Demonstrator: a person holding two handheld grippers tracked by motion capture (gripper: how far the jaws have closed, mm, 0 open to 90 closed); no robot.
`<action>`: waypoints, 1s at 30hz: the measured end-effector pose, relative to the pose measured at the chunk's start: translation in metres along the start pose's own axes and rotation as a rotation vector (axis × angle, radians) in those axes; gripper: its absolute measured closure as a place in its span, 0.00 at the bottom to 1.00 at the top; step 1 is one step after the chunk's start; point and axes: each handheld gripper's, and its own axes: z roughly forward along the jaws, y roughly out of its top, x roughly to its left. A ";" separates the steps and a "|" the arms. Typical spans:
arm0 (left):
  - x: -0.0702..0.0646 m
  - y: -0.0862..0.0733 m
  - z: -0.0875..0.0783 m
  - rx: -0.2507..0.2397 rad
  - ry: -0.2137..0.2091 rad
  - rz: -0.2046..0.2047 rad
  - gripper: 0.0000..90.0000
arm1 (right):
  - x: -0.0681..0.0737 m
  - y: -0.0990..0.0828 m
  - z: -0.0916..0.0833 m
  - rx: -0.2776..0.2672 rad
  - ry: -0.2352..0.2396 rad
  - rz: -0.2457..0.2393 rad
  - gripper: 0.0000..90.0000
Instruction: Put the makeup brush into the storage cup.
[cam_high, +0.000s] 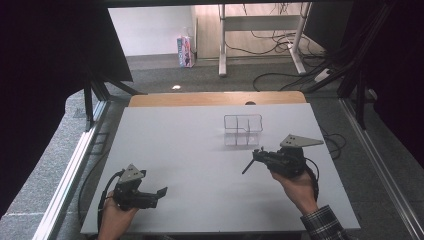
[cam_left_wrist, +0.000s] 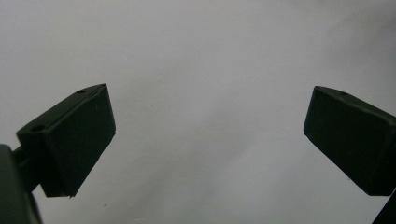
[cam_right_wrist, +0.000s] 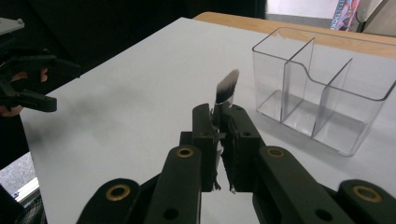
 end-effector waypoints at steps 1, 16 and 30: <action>0.000 -0.001 0.000 0.000 0.001 -0.004 0.03 | -0.001 0.001 -0.001 -0.001 -0.003 0.001 0.93; 0.002 -0.008 -0.006 -0.003 0.004 -0.015 0.03 | -0.012 0.015 -0.002 -0.024 -0.020 -0.006 0.92; 0.002 -0.013 -0.011 0.003 0.013 -0.021 0.03 | -0.026 0.026 0.001 -0.034 -0.033 0.023 0.92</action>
